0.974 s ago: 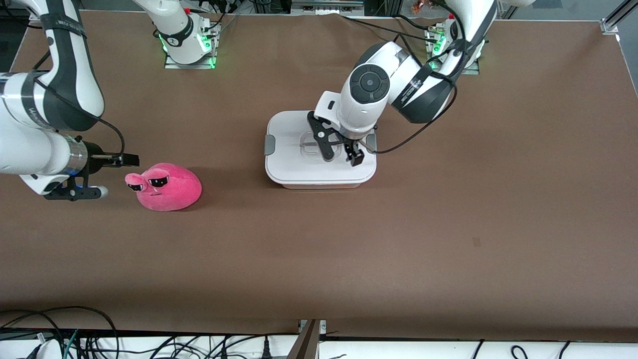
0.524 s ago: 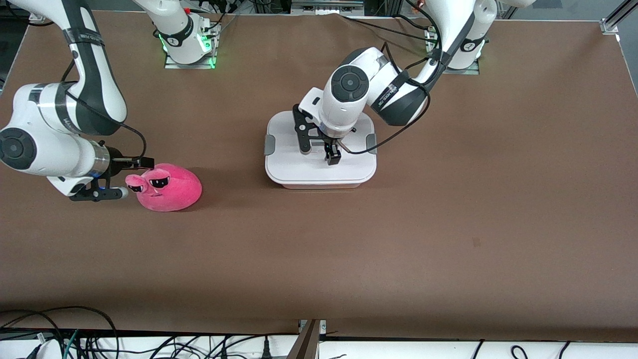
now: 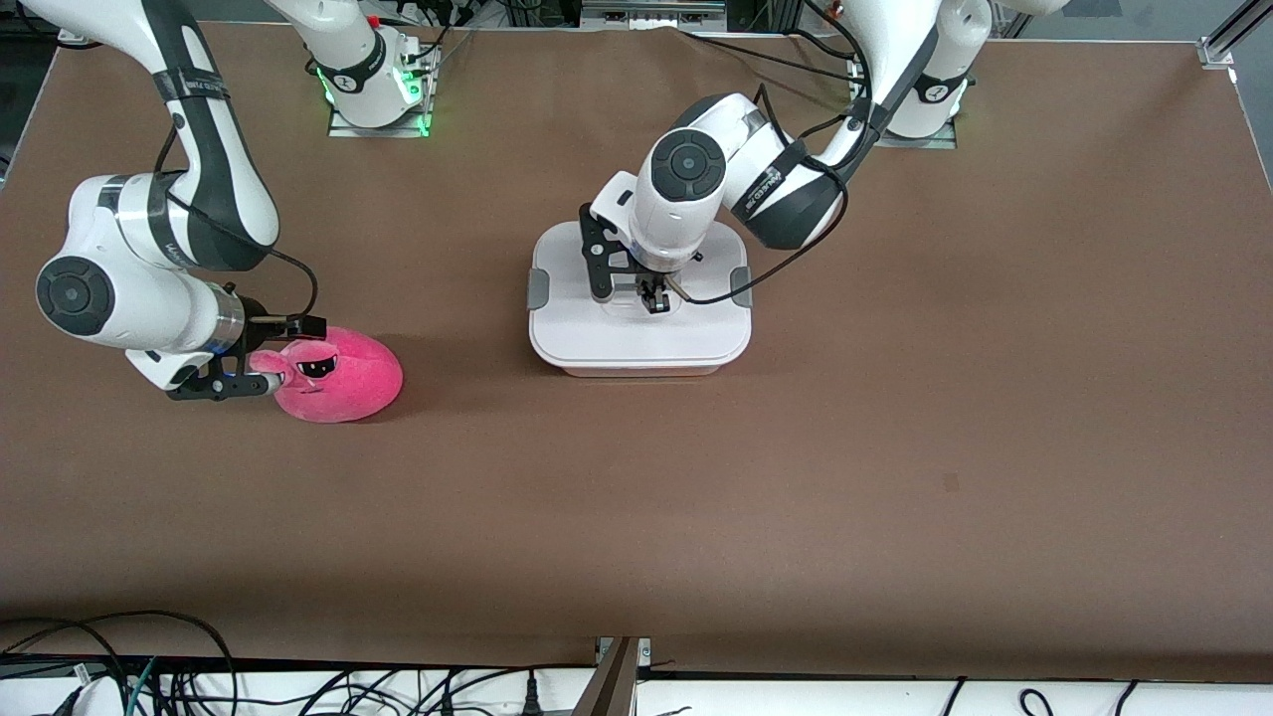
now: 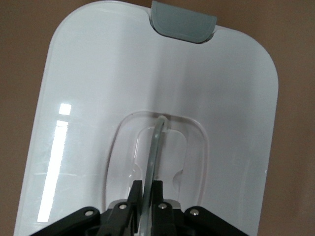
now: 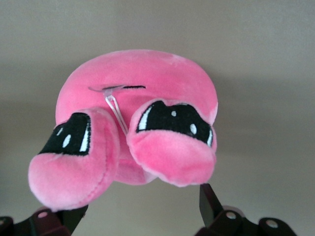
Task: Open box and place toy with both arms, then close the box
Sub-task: 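Grasp the lid handle with the left gripper while the right gripper grasps the plush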
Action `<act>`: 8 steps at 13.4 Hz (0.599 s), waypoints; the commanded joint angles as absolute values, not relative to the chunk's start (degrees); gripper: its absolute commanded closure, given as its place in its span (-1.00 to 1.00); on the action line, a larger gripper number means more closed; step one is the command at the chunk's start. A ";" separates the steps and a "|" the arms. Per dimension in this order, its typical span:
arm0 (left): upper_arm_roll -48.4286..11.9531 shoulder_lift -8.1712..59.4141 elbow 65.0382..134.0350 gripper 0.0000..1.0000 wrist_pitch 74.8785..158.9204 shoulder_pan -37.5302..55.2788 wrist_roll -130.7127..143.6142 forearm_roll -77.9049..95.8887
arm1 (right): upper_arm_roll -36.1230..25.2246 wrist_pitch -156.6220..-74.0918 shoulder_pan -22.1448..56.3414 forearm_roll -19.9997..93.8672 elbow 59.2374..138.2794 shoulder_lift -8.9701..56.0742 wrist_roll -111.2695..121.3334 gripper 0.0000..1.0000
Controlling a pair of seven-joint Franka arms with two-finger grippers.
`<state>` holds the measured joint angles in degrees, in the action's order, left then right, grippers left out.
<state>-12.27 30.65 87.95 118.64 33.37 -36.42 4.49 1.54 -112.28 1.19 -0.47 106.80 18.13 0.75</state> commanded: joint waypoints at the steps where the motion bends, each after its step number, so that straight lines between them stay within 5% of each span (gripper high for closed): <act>1: -12.04 30.07 86.05 1.00 118.21 33.57 -37.27 4.93 | 1.76 -115.39 1.05 -1.05 109.95 16.08 1.41 -1.00; 8: -11.96 21.10 85.78 1.00 108.03 32.70 -38.67 5.45 | 1.76 -123.83 1.05 -1.05 112.67 16.35 1.41 -0.91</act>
<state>-12.31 23.82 85.51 111.31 33.28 -37.34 4.49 1.54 -120.95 1.19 -0.47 109.71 18.11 0.80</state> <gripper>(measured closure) 0.930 0.000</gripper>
